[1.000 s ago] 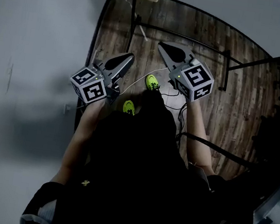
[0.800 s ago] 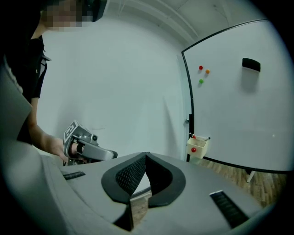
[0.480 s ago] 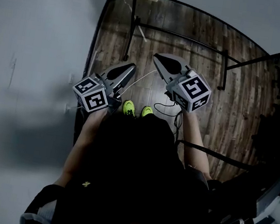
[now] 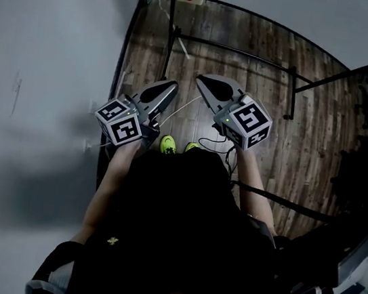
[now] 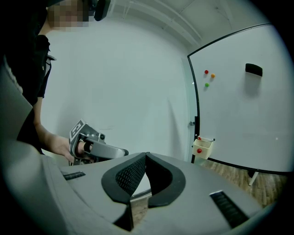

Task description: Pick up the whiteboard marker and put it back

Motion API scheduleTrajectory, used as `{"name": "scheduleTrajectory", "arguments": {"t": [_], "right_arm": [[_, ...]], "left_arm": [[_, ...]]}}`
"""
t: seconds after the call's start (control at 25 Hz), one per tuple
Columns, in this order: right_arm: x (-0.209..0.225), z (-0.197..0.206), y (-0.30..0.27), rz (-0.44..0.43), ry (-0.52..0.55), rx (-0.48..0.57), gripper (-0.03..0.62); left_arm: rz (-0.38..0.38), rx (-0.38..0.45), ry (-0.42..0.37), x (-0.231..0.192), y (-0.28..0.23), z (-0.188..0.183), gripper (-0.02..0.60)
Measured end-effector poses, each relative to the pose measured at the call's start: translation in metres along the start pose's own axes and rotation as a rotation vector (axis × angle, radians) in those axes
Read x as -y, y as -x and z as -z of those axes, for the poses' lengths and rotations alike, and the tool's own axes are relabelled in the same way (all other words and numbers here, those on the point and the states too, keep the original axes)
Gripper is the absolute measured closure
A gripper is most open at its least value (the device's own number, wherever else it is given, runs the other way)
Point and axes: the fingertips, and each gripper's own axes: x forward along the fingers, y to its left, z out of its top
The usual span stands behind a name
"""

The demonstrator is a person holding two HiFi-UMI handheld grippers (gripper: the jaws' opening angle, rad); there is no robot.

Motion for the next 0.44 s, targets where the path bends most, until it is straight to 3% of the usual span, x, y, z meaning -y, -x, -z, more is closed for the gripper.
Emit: {"name": "scheduleTrajectory", "arguments": {"t": [0.44], "right_arm": [[0.004, -0.011, 0.002, -0.013, 0.009, 0.028, 0.595]], "left_arm": [[0.010, 0.005, -0.020, 0.005, -0.015, -0.006, 0.575]]}}
